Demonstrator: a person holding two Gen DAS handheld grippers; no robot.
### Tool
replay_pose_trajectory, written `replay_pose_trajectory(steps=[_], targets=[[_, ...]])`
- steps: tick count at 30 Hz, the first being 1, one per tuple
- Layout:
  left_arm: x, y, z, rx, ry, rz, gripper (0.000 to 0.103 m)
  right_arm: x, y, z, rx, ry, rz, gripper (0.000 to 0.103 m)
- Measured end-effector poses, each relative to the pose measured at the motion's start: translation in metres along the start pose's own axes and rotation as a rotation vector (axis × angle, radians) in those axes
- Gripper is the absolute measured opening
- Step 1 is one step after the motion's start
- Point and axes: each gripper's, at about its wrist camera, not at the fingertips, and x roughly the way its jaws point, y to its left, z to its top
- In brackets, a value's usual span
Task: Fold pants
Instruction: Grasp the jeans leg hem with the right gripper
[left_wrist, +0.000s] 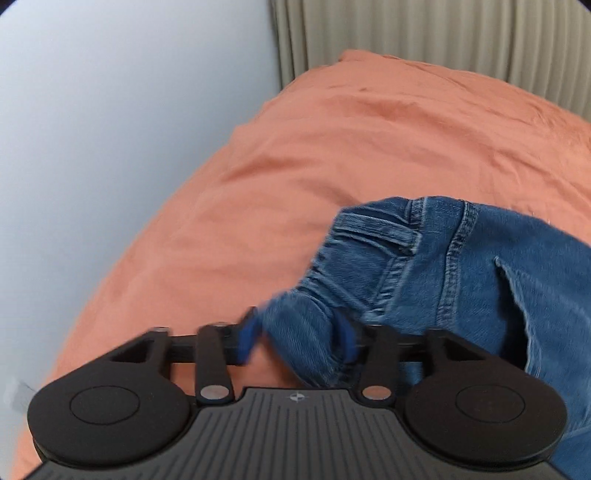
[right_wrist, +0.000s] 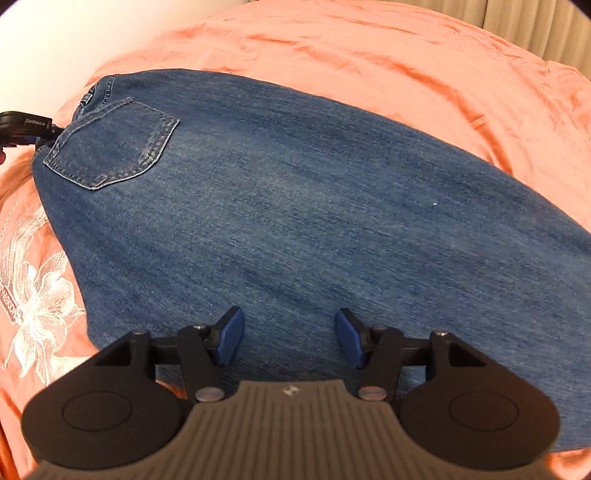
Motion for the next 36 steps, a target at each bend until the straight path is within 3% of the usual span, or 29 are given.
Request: replay_pose_trajectory(steps=[4,8,12,17,20,24,26,34,36], targets=[[-0.029,0.006,0.012,-0.012,-0.025,0.002,0.074,-0.024,-0.032,-0.007,0.094,-0.041,-0.015,0.053],[-0.059,-0.006,0.022,-0.036,-0.056,-0.070,0.074,-0.058,-0.091,-0.026,0.253,-0.101,-0.098,0.052],[-0.077,-0.048,0.025,0.018,-0.076,-0.167,0.074,-0.101,-0.165,-0.054,0.417,-0.144,-0.211,0.050],[-0.087,-0.109,0.012,0.116,-0.040,-0.253,0.073,-0.161,-0.274,-0.107,0.727,-0.214,-0.300,0.046],[-0.084,-0.139,0.000,0.168,-0.020,-0.253,0.072,-0.187,-0.336,-0.143,0.902,-0.254,-0.332,0.045],[-0.074,-0.163,-0.011,0.179,0.023,-0.212,0.069,-0.203,-0.405,-0.184,1.103,-0.314,-0.303,0.039],[-0.070,-0.166,-0.015,0.139,0.052,-0.213,0.068,-0.200,-0.427,-0.198,1.168,-0.341,-0.291,0.030],[-0.067,-0.186,-0.020,0.106,0.102,-0.240,0.067,-0.167,-0.457,-0.215,1.245,-0.319,-0.229,0.029],[-0.068,-0.194,-0.022,0.116,0.114,-0.267,0.067,-0.161,-0.458,-0.215,1.263,-0.337,-0.215,0.007]])
